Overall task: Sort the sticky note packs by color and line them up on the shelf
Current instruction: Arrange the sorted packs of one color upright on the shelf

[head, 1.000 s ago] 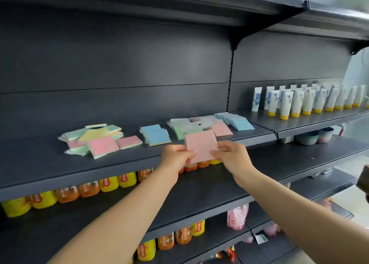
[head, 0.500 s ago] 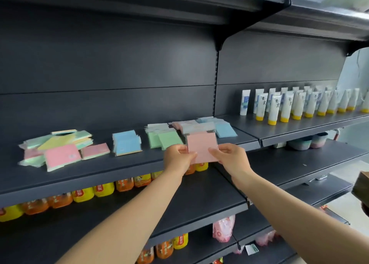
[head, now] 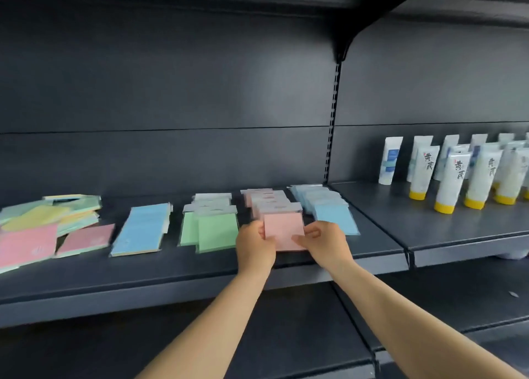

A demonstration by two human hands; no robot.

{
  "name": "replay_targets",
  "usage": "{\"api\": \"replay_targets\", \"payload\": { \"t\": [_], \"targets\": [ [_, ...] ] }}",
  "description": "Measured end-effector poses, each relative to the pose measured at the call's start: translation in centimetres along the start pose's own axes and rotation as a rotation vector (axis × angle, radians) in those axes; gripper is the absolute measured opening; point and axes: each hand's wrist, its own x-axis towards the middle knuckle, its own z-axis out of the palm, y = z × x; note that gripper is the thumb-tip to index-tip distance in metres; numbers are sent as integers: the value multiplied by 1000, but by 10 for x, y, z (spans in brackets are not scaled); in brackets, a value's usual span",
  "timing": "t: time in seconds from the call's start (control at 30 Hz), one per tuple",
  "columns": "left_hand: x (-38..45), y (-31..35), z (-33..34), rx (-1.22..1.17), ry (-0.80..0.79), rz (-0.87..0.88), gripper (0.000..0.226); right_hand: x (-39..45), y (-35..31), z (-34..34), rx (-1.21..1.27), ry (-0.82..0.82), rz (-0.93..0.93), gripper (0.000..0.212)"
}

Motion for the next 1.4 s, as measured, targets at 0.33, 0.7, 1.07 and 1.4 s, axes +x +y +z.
{"api": "replay_targets", "payload": {
  "t": [0.33, 0.7, 1.07, 1.4],
  "targets": [
    [20, -8, 17, 111, 52, 7, 18, 23, 4, 3, -44, -25, -62, 30],
    [20, 11, -24, 515, -93, 276, 35, 11, -6, -10, -338, 5, -273, 30],
    [38, -9, -208, 939, -232, 358, 38, -28, -118, 29, -933, -127, -568, 55],
    [50, -100, -413, 1095, -186, 258, 40, -113, -232, 181, -825, -223, -649, 57]
  ]
}}
